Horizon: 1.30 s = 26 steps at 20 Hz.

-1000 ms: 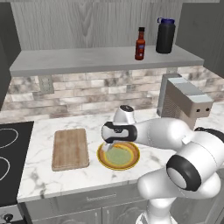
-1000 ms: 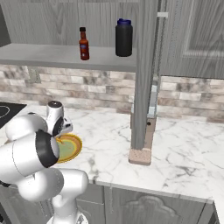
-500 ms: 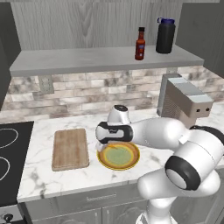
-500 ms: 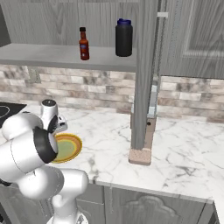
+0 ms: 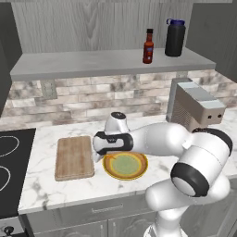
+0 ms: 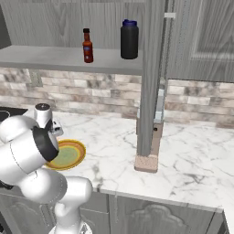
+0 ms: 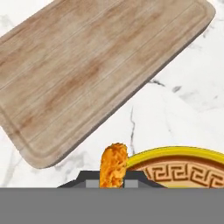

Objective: Pick the shrimp from the plate and place it on the cutting board. Then pick the condiment bottle from the cabinet and place it next to the cutting board.

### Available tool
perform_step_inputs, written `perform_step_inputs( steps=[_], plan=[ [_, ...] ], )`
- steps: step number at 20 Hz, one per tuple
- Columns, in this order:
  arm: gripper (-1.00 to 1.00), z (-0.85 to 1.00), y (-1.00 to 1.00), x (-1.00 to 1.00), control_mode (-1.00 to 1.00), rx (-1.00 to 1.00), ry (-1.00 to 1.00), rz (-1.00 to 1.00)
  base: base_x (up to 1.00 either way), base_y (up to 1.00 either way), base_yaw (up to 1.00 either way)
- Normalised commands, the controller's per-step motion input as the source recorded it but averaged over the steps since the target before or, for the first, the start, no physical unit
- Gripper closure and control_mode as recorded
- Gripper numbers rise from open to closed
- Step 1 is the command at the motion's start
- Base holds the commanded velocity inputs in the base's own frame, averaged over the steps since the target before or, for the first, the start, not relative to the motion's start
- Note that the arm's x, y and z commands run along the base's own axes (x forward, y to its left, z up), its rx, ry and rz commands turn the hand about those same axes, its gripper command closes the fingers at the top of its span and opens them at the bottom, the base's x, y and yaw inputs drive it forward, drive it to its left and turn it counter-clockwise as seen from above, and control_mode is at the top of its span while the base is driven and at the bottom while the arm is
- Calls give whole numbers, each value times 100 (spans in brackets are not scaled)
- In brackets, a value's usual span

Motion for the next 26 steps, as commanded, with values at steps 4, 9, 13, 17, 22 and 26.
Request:
perform_step_inputs(
  steps=[4,9,13,17,22,26],
  plan=[
    [100,2,34,0,-100,0,0,0,0,0,0],
    [100,4,33,0,-100,0,0,0,0,0,0],
    [100,4,32,0,-100,0,0,0,0,0,0],
    [100,0,30,0,-100,0,0,0,0,0,0],
    [100,0,27,3,-100,0,0,0,0,0,0],
    [100,0,16,19,-100,0,-1,-1,0,0,0]
  ],
)
